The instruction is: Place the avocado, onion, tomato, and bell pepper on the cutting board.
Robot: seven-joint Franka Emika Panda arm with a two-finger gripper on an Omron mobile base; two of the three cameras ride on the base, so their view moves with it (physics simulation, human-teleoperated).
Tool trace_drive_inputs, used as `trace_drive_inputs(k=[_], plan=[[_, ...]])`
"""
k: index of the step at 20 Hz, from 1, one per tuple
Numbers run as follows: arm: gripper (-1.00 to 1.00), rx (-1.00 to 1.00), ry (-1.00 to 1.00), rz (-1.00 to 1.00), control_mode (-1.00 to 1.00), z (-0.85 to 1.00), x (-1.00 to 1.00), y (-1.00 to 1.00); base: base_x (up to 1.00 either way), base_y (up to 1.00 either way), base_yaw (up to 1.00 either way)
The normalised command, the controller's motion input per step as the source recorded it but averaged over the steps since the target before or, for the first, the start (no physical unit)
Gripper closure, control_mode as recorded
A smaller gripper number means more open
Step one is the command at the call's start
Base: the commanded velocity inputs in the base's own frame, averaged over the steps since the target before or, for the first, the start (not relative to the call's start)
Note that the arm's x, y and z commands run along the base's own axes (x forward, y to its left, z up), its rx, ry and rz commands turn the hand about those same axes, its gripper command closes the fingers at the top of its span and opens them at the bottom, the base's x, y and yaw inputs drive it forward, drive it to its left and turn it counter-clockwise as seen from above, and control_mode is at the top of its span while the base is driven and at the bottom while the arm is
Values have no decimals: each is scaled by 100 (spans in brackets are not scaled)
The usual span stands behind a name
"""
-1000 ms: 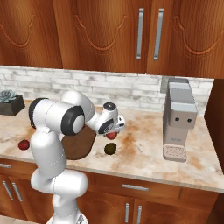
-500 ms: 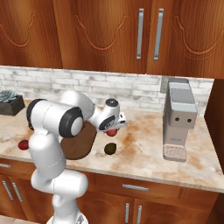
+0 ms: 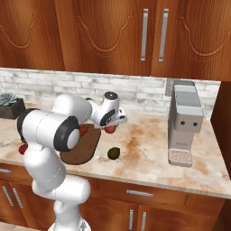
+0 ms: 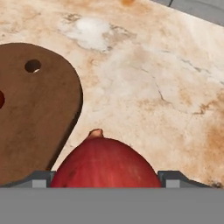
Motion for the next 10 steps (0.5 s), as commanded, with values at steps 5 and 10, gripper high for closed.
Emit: trace_drive_inputs(k=[5, 10], plan=[[100, 0, 1, 1, -100, 26, -21, 49, 0, 0, 0], [100, 0, 0, 0, -100, 2, -33, 48, 0, 0, 0]])
